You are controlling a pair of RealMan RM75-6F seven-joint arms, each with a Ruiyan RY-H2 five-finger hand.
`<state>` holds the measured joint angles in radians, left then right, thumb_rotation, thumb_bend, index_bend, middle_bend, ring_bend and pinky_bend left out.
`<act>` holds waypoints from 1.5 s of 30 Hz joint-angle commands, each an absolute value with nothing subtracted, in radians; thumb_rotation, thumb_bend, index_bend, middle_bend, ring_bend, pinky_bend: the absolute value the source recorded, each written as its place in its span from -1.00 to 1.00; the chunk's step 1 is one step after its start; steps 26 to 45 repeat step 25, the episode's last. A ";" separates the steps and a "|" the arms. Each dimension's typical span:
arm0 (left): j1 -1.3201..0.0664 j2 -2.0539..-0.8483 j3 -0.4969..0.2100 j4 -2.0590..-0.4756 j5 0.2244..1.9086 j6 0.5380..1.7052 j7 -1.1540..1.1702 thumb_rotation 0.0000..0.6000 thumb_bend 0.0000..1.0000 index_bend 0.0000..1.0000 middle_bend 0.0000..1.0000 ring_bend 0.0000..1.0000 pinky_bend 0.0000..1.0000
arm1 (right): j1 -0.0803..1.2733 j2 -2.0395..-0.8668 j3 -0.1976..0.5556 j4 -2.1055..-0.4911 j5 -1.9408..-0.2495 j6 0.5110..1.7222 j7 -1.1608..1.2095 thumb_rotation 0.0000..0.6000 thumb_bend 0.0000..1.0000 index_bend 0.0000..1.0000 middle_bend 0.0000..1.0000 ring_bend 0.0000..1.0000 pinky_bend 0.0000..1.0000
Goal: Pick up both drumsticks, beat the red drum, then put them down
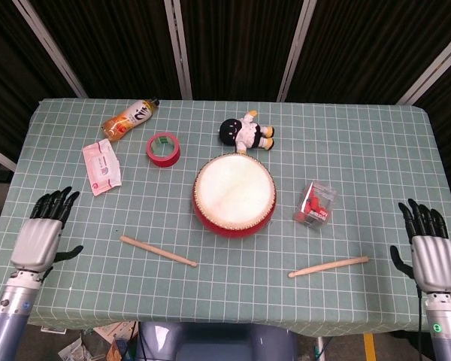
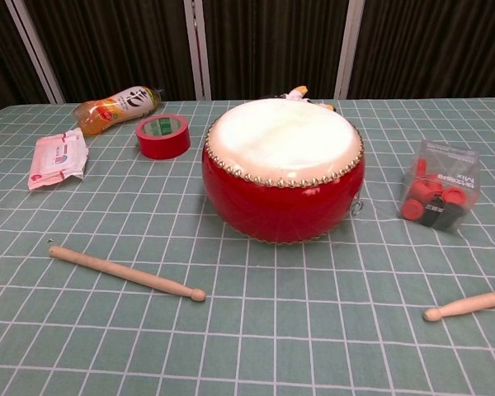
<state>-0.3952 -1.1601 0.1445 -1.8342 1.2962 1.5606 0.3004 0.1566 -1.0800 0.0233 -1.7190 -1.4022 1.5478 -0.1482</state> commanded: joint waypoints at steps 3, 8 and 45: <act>-0.294 -1.137 0.179 -1.730 1.412 1.670 0.204 1.00 -1.00 -1.00 -1.00 -1.00 -1.00 | 0.096 -1.105 0.013 -1.613 -1.496 1.647 -0.080 1.00 -0.20 -1.00 -1.00 -1.00 -0.99; -0.232 -1.148 0.161 -1.667 1.419 1.701 0.136 1.00 -1.00 -1.00 -1.00 -1.00 -1.00 | 0.080 -1.136 0.016 -1.559 -1.506 1.652 -0.032 1.00 -0.20 -1.00 -1.00 -1.00 -1.00; -0.177 -1.146 0.098 -1.647 1.414 1.655 0.111 1.00 -1.00 -1.00 -1.00 -1.00 -1.00 | 0.106 -1.157 0.033 -1.570 -1.518 1.568 -0.050 1.00 -0.20 -1.00 -1.00 -1.00 -1.00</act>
